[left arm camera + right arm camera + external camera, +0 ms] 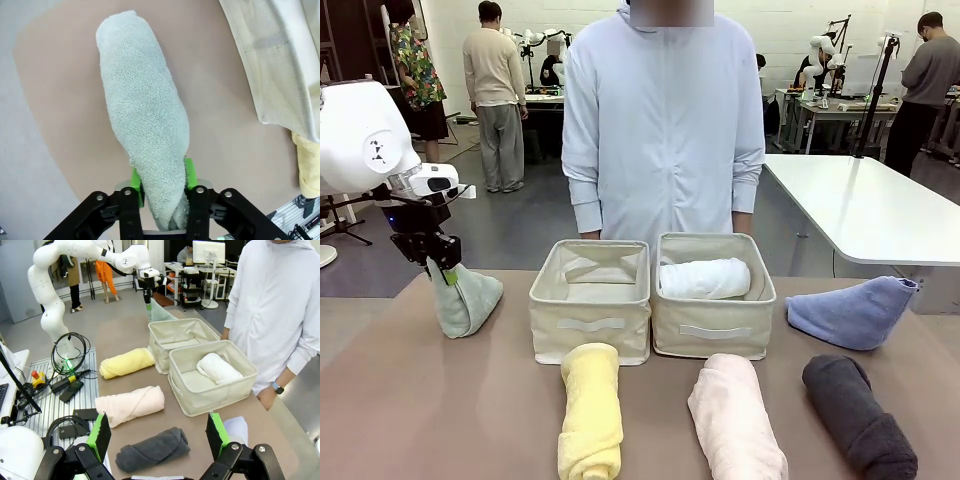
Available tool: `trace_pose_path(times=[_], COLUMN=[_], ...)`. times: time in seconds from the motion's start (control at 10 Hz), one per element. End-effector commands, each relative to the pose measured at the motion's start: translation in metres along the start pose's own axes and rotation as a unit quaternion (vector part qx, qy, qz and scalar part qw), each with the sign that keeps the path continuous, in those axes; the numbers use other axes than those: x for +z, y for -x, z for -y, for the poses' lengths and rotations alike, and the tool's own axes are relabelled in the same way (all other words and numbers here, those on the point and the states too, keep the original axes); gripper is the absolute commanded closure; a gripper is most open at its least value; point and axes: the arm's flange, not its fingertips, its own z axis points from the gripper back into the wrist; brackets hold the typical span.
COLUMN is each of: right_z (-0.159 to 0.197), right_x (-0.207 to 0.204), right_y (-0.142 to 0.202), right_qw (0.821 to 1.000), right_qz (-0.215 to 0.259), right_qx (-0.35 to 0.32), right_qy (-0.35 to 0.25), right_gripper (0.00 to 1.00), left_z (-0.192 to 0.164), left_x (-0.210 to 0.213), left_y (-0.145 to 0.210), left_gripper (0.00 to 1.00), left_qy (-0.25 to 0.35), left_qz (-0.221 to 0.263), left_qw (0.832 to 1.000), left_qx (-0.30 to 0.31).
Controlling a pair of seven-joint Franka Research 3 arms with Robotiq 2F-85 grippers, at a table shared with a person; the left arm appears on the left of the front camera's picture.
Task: Sort the towels based on their folding style.
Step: Pick up one triangle-folded towel and place it in the left Fabric basket.
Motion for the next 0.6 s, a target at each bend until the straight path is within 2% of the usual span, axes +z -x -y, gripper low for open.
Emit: trace_pose_path(times=[0.0,0.3,0.5], right_z=[0.002,0.002,0.002], right_x=[0.001,0.001,0.001], right_y=[-0.002,-0.002,-0.002], right_qw=[1.000,1.000,1.000], right_qz=[0.014,0.014,0.014], right_qx=[0.007,0.007,0.007], right_qy=[-0.002,-0.002,-0.002], right_gripper=[0.00,0.00,0.00], left_z=[-0.002,-0.003,-0.008], left_x=[-0.002,-0.003,0.017], left_y=[-0.004,-0.005,-0.003], left_gripper=[1.00,1.00,1.00], left_qy=[-0.002,-0.010,-0.019], left_qz=[-0.011,-0.012,0.009], left_qw=[1.000,1.000,1.000], left_qx=[0.004,0.011,0.010])
